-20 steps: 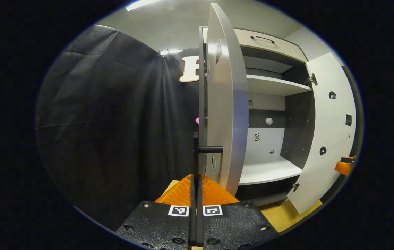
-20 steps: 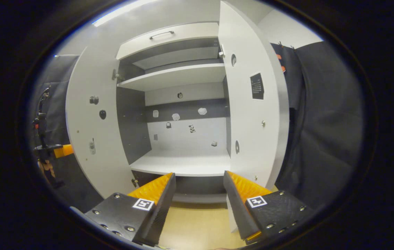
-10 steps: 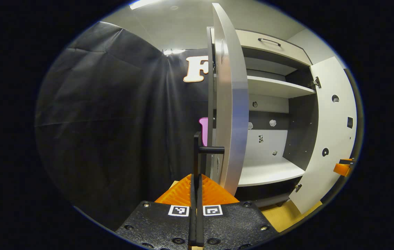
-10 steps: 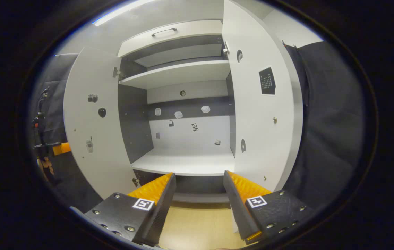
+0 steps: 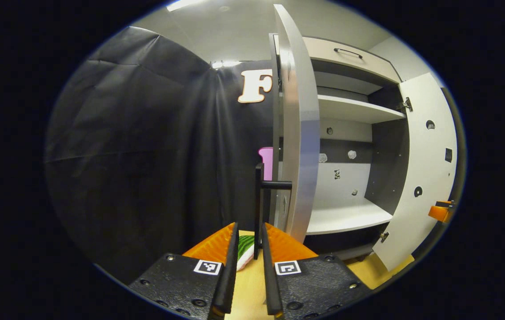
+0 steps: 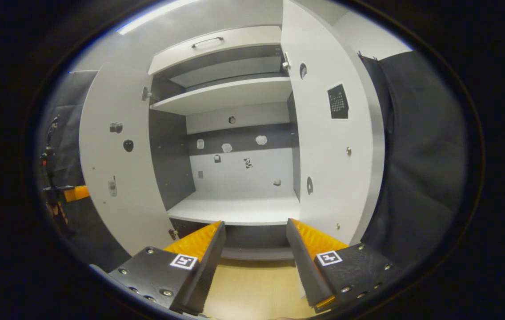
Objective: Open the right door of the double-door shoe cabinet with the right hand, and open the left door with the left hand.
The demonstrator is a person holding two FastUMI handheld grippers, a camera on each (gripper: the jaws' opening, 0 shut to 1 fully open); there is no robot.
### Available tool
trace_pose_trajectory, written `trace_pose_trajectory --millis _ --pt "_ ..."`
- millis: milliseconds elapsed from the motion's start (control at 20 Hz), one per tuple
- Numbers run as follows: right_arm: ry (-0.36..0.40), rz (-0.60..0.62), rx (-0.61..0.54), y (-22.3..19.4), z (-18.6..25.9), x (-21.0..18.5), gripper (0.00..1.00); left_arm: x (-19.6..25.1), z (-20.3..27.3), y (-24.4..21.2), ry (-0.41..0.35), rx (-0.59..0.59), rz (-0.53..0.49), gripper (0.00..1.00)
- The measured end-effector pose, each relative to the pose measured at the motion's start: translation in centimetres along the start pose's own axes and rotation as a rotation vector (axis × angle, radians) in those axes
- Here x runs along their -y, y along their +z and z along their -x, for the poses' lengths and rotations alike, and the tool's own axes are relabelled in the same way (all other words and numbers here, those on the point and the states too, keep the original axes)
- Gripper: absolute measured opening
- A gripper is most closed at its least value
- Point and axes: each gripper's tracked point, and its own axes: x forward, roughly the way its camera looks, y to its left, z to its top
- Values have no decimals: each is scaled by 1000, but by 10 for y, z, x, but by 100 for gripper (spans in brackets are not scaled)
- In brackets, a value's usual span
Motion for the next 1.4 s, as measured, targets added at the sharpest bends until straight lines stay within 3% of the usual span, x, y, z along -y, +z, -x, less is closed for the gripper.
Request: trace_pose_trajectory --millis 50,100,150,500,550,700,750,850,900,1400 --pt "2 -1 0 0 0 -1 82 2 3 2 -9 5 5 31" --pt "5 -1 2 0 -2 -3 82 6 5 6 -20 17 6 23" --pt "5 1 4 1 -2 -4 82 7 2 9 -22 31 1 31" --pt "-26 40 51 25 -3 -17 82 40 -2 36 -132 135 -26 30" --pt "-32 45 63 31 -2 -19 75 46 -2 39 -148 147 -21 23" --pt "-45 68 111 51 4 -26 92 61 -3 37 -203 145 -16 53" --pt "-50 79 126 57 7 -27 100 66 -2 37 -221 141 -14 69" --pt "-49 95 144 64 12 -32 99 75 0 35 -250 132 -14 100" --pt "-47 99 152 66 15 -34 96 77 0 34 -256 132 -17 99" --pt "-75 74 182 78 30 -31 99 89 -1 33 -304 132 -27 99"
